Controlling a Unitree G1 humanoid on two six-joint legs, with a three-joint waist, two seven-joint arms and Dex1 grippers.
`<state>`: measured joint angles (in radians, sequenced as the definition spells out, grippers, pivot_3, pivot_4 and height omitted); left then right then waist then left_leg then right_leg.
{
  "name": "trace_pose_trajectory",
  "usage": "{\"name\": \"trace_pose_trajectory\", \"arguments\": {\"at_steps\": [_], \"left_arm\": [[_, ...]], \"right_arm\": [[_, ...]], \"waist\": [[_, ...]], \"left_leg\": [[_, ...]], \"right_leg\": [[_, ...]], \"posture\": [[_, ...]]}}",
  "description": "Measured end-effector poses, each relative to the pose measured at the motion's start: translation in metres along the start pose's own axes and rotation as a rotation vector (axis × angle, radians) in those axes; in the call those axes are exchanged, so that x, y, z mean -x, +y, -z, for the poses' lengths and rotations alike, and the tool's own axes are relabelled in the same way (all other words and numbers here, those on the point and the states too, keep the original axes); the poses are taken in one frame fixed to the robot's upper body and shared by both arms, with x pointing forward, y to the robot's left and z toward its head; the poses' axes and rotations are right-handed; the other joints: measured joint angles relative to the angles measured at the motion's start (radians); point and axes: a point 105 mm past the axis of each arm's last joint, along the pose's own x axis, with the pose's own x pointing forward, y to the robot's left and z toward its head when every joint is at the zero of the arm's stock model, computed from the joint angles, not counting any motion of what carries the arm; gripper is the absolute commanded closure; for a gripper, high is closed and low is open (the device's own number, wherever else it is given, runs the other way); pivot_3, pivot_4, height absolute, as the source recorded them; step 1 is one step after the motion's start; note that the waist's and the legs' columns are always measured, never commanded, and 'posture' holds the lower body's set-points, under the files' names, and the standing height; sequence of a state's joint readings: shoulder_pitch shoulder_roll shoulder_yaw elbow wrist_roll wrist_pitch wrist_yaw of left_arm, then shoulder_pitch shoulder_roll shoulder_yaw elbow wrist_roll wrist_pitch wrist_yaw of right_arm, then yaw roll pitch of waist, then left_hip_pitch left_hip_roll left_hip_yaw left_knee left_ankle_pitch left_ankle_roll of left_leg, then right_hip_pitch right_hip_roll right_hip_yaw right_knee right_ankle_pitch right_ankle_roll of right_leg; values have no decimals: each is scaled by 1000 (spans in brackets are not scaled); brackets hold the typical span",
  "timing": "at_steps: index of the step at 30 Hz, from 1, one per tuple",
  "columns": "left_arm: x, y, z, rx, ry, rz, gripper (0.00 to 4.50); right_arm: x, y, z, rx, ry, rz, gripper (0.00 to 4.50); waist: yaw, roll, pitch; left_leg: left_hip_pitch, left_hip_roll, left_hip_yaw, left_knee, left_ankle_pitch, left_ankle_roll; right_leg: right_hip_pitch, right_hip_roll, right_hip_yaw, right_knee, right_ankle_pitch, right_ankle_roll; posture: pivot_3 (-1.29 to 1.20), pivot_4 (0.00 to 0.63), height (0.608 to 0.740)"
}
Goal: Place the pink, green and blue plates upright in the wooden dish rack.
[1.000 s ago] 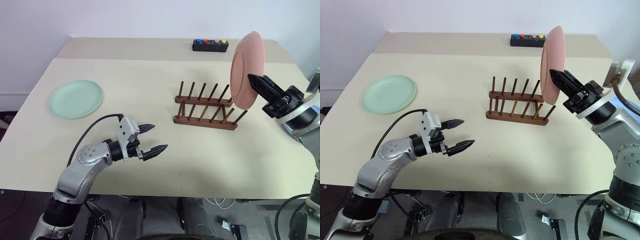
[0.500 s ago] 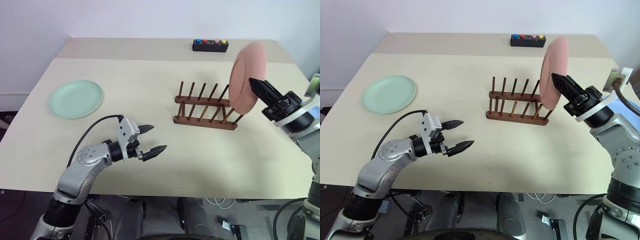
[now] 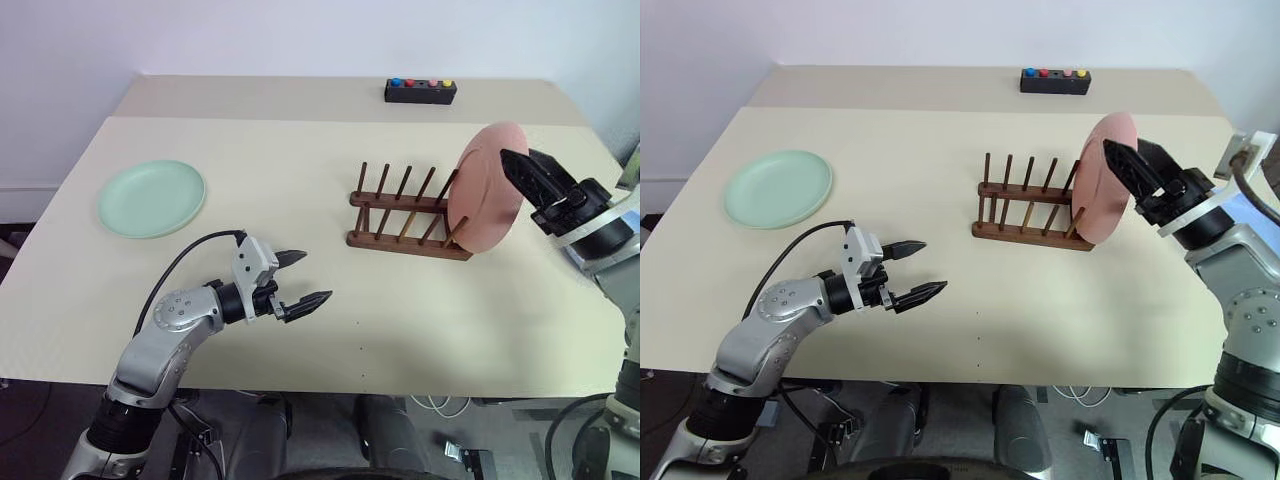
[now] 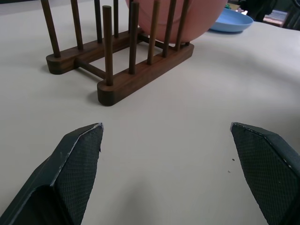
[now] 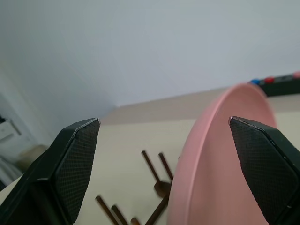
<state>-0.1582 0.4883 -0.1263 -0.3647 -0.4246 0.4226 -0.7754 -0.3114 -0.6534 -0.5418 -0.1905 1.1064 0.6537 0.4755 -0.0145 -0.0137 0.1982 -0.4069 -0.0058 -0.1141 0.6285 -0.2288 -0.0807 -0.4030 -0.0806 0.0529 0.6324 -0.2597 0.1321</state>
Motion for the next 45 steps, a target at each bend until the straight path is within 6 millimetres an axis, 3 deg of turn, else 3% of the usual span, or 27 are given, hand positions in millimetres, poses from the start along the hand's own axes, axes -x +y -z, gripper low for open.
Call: {"name": "trace_pose_trajectory", "arguments": {"at_steps": [3,7,10,13,16,21,25,29,32,36,45], "left_arm": [[0,0,0,-1,1,1,0],[0,1,0,-5,-4,-8,0],[1,4,0,-5,-7,-26,0],[4,11,-2,-8,-14,-62,0],[6,20,-4,-7,-34,-107,0],[25,65,-19,4,-118,-358,0],[80,125,-39,41,-223,-734,0],[143,168,-30,64,-169,-1129,0],[174,183,-21,95,-122,-1351,0],[196,190,-10,221,-113,-1508,0],[196,197,32,552,-12,-1556,0]], "right_arm": [[-2,-3,-8,38,-37,21,24],[-8,-9,-38,143,-143,67,24],[-13,-3,-59,274,-173,54,24],[-22,13,-61,408,-134,-11,24],[-32,32,-52,522,-74,-104,24],[-51,88,-13,716,62,-381,24],[-55,104,47,828,233,-514,24],[-54,114,90,840,295,-597,24],[-54,121,99,831,289,-638,24],[-55,118,103,834,294,-644,24],[-55,116,108,843,304,-639,24]], "waist": [[0,0,0],[0,2,0],[-1,3,1],[-1,3,1],[-3,3,0],[-3,4,1],[-3,2,0],[-3,2,0],[2,0,0],[1,-1,0],[-2,-2,-1]], "left_leg": [[0,0,0,0,0,0],[0,0,0,0,0,0],[0,0,0,0,0,0],[0,0,0,0,0,0],[0,0,0,0,0,0],[0,0,0,0,0,0],[0,0,0,0,0,0],[0,0,0,0,0,0],[0,0,-1,1,0,0],[0,0,-1,1,0,0],[0,0,-2,1,0,0]], "right_leg": [[0,0,0,0,0,0],[0,0,0,0,0,0],[0,0,0,0,1,2],[0,0,0,0,1,1],[0,0,0,0,1,1],[-1,0,0,0,1,2],[-1,0,-1,0,1,3],[-1,0,-1,0,1,3],[-1,0,-1,0,2,3],[0,0,-1,0,2,3],[-1,0,-1,1,2,3]], "posture": [[0,150,734],[0,150,734],[0,150,734],[0,150,734],[0,150,734],[0,150,734],[0,150,734],[0,150,734],[0,150,734],[0,150,734],[0,150,734]]}}
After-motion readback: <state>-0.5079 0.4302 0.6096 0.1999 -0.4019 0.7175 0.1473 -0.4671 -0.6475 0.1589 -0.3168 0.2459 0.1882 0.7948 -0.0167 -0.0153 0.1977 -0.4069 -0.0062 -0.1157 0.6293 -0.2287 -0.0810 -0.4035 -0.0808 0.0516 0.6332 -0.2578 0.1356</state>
